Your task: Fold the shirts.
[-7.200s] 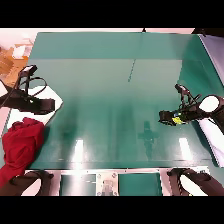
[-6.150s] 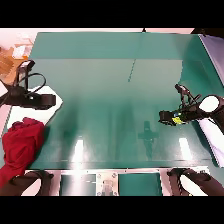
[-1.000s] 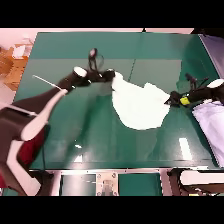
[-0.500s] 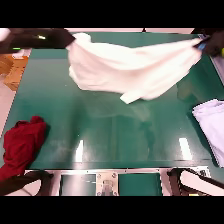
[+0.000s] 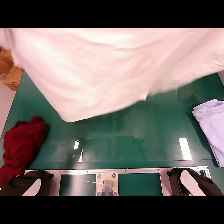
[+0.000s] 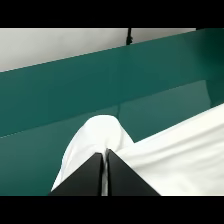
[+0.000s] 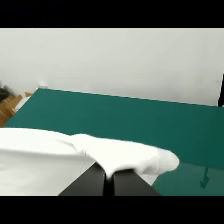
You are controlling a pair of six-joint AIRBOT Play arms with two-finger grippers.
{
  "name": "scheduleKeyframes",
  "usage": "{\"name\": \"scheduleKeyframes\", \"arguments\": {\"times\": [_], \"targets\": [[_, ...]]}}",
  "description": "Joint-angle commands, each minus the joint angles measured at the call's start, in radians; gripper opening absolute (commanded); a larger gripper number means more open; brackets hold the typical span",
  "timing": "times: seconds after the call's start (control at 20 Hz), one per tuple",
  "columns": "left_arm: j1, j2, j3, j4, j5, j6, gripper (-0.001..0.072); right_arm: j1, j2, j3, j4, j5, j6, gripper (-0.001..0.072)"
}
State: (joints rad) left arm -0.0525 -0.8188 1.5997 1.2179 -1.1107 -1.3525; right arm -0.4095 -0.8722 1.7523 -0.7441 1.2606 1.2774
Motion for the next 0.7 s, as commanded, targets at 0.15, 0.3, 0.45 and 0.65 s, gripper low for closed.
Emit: {"name": "scheduleKeyframes", "arguments": {"times": [0.15, 0.3, 0.45, 0.65], "targets": [[0.003, -0.158, 0.000, 0.029, 0.004, -0.026, 0.0023, -0.002, 0.001, -0.167, -0.006, -0.029, -0.017, 0.0019], [0.003, -0.368, -0.039, -0.160, 0.005, 0.054, 0.0023, 0.045, -0.052, -0.423, -0.007, -0.124, -0.050, 0.0019], [-0.019, -0.632, -0.073, -0.315, 0.075, 0.177, 0.0023, 0.130, -0.183, -0.682, -0.007, -0.369, -0.085, 0.0019], [-0.067, -0.901, -0.072, -0.443, 0.304, 0.239, 0.0023, 0.183, -0.499, -0.725, 0.021, -0.556, -0.085, 0.0019]]}}
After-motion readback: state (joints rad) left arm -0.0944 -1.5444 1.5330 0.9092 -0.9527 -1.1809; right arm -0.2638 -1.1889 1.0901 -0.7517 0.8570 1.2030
